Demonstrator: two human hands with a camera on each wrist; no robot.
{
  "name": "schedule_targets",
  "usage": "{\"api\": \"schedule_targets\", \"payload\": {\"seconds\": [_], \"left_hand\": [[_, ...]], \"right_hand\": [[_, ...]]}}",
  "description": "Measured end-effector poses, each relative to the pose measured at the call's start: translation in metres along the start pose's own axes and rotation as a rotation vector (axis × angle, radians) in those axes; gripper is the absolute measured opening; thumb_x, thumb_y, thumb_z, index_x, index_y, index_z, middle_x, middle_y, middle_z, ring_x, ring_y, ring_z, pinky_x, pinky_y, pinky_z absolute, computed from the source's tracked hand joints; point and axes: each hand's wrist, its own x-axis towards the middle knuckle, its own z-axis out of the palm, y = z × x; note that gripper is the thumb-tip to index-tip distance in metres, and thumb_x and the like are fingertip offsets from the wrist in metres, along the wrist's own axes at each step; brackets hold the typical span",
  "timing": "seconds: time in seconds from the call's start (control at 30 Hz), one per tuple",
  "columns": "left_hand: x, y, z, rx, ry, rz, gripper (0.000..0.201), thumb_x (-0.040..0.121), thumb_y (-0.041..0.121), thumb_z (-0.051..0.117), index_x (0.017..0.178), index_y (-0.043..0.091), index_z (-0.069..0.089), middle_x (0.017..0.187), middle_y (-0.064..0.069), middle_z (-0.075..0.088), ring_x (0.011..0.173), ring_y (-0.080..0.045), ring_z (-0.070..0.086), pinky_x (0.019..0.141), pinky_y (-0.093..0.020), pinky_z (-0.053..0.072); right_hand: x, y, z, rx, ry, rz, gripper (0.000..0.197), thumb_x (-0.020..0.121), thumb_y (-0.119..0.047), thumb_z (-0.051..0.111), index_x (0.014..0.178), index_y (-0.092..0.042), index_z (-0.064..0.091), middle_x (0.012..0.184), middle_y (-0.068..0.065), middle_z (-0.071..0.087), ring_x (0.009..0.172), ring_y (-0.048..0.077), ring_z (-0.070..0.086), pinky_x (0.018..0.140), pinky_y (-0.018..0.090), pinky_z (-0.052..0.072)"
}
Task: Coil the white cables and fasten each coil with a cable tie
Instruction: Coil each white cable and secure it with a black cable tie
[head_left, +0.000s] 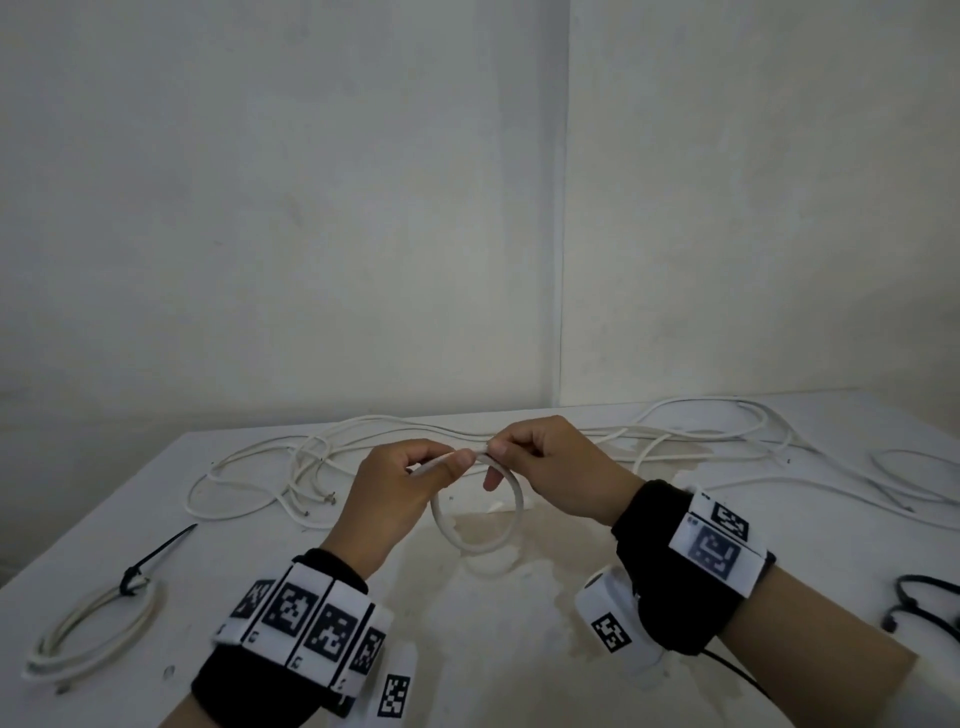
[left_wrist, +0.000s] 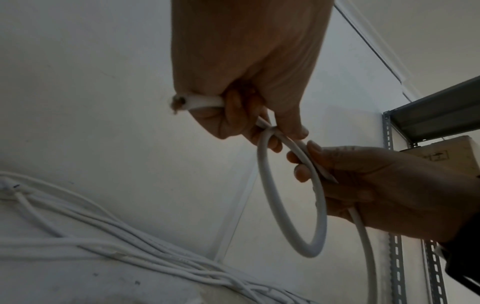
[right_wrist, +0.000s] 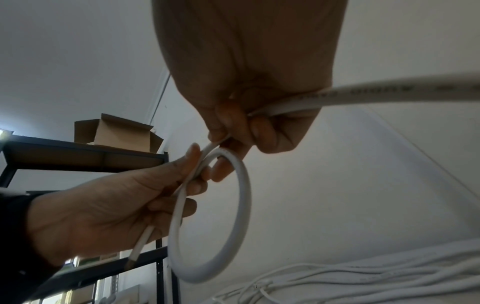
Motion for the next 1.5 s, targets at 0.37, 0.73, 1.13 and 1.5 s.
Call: {"api": "schedule_targets", "payload": {"seconds": [0.37,0.73,1.13,1.5], "left_hand": [[0.002,0.002,0.005,0.085,-0.049,0.061,0.016,0.084,0.027,0.065,0.069,0.028,0.069,0.059,0.02,0.064,0.059,0.006,0.056,0.056,-0.006,0.038],[-0.003,0.018,-0.021,-0.12,-0.277,-0.238,0.018,0.092,0.006,0.051,0.09,0.011,0.068,0.076,-0.002,0.068,0.066,-0.004,0.067,0.064,-0.017,0.056],[-0.018,0.025,0.008,-0.522,-0.31,-0.281,0.02,0.068,0.021,0.062,0.077,0.006,0.052,0.056,0.001,0.063,0.053,-0.007,0.061,0.048,-0.018,0.05],[-0.008,0.001,0.015,0.063,0.074,0.039,0.017,0.076,0.007,0.073,0.069,0.006,0.057,0.058,-0.002,0.05,0.042,-0.008,0.052,0.041,-0.017,0.039]], "right_hand": [[-0.004,0.001,0.0,-0.011,0.037,0.027,0.037,0.094,-0.018,0.051,0.058,-0.024,0.056,0.045,-0.016,0.054,0.042,0.001,0.041,0.047,0.009,0.031],[-0.001,0.009,-0.008,-0.1,0.208,0.045,0.041,0.092,-0.014,0.053,0.052,-0.023,0.051,0.049,-0.011,0.052,0.04,-0.001,0.045,0.047,0.009,0.034],[-0.008,0.005,0.0,-0.06,0.303,-0.016,0.039,0.091,-0.012,0.053,0.054,-0.024,0.051,0.051,-0.008,0.053,0.04,0.002,0.044,0.048,0.007,0.036],[-0.01,0.006,-0.003,-0.05,0.224,0.012,0.032,0.09,-0.017,0.057,0.058,-0.02,0.054,0.049,-0.01,0.055,0.044,0.0,0.047,0.053,0.007,0.035]]}}
